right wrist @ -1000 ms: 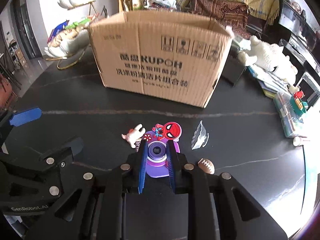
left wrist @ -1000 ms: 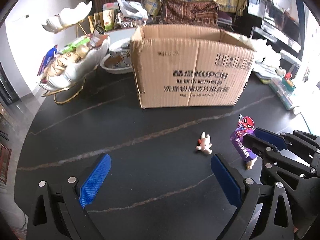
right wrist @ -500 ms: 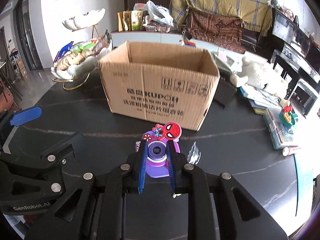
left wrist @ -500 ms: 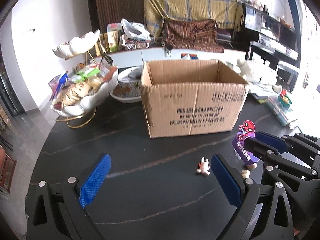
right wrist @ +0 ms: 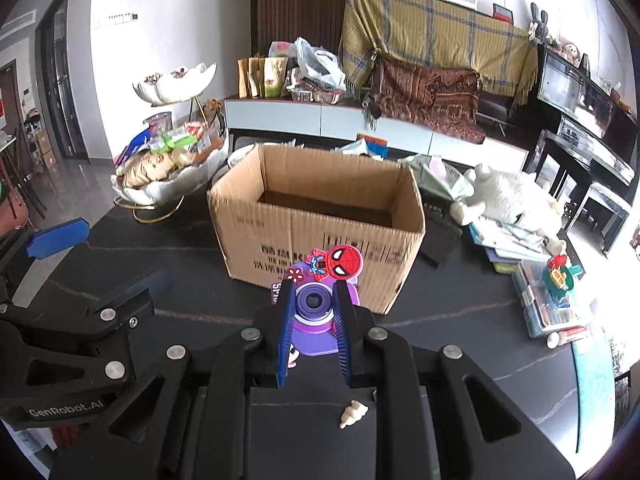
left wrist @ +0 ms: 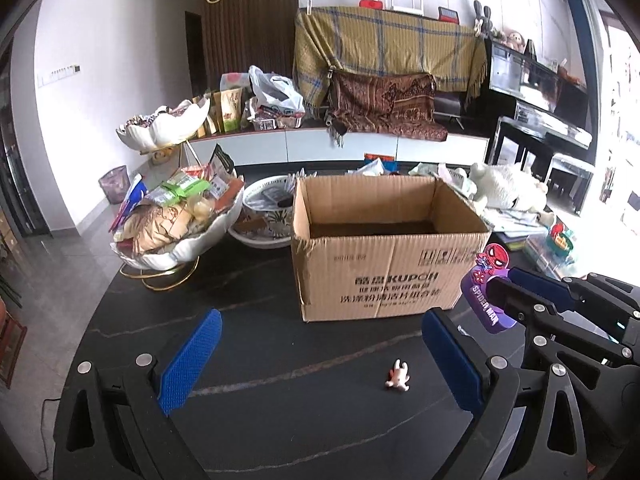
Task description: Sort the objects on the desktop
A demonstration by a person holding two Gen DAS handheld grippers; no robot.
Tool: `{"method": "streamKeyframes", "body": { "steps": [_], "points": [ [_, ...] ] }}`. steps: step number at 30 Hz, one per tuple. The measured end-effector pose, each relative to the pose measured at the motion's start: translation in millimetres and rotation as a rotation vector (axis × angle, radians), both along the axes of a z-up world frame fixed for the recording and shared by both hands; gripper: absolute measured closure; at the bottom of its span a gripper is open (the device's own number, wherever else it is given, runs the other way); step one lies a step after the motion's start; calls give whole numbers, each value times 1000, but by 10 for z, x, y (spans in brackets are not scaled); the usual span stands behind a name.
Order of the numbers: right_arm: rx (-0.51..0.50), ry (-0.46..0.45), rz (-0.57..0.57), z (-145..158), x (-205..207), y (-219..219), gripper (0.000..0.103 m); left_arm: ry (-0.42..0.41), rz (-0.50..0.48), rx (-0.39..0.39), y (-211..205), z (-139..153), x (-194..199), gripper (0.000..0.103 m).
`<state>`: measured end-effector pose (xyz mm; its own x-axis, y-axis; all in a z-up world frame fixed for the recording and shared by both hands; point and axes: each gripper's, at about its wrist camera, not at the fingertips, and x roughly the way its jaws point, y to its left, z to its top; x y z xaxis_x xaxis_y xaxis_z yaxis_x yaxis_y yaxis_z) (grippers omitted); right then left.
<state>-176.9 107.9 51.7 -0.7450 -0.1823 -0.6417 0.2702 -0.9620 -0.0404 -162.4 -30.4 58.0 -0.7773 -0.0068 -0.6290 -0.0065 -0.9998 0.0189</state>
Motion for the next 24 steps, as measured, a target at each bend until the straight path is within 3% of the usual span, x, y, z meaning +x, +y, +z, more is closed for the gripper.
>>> {"method": "streamKeyframes", "body": {
  "steps": [24],
  "points": [
    [2, 73, 14, 342, -442, -109, 87, 64, 35, 3, -112, 270, -466, 4]
  ]
}}
